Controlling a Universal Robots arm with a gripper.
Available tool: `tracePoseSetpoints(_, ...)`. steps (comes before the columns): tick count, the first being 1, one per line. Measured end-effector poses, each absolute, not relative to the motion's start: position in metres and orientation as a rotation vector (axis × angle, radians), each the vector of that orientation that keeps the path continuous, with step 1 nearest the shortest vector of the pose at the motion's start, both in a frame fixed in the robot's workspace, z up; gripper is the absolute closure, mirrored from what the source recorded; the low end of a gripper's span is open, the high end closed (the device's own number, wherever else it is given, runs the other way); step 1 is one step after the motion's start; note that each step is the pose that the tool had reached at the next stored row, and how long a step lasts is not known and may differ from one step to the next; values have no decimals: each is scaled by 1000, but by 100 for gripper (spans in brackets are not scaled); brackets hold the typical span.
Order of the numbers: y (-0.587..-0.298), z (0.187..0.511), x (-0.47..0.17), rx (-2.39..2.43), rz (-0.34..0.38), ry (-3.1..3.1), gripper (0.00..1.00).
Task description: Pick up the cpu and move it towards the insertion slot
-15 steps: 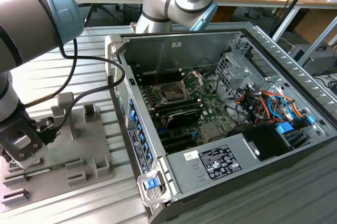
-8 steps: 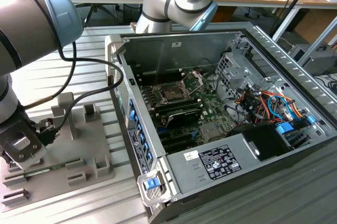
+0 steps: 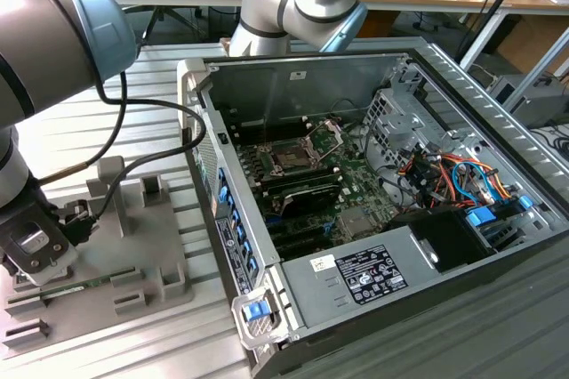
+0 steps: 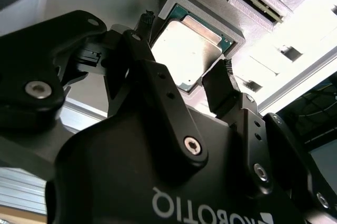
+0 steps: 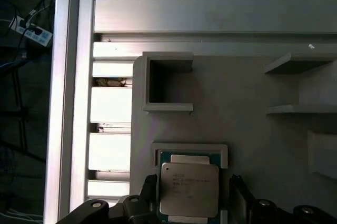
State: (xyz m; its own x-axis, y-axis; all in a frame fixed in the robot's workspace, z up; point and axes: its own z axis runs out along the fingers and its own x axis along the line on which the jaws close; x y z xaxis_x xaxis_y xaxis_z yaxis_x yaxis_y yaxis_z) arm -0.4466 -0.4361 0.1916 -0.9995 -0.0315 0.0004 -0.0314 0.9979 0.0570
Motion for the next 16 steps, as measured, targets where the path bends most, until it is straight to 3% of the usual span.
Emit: tracePoseSetpoints(16, -433, 187, -449, 66, -89, -3138, 34)
